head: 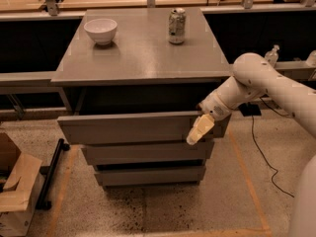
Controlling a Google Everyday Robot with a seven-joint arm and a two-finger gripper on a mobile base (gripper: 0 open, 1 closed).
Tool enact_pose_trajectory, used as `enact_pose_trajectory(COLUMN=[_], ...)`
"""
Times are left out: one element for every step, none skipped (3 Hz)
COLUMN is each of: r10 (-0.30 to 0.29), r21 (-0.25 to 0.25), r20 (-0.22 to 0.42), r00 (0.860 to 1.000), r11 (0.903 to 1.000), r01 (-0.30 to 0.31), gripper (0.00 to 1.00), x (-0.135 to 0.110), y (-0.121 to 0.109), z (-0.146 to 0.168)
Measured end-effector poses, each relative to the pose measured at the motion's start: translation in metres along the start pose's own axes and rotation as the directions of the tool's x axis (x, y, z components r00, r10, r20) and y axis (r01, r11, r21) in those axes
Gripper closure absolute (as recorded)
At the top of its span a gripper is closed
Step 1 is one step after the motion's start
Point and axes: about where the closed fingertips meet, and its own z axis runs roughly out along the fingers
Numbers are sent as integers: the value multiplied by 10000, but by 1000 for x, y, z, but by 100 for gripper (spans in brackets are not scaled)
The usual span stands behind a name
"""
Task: Open top drawer
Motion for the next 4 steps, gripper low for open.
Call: enact_pose_trajectory(r10=[-1, -2, -4, -5], r21=[1, 1, 2, 3], r20=[-1, -3, -3, -3], r00=[10000, 10000, 10000, 10000], r11=[10000, 10000, 10000, 10000], r01=[1, 2, 4, 5], gripper=[0, 0, 0, 0], x=[0, 0, 0, 0], y=[0, 0, 0, 0], z=[0, 0, 0, 0])
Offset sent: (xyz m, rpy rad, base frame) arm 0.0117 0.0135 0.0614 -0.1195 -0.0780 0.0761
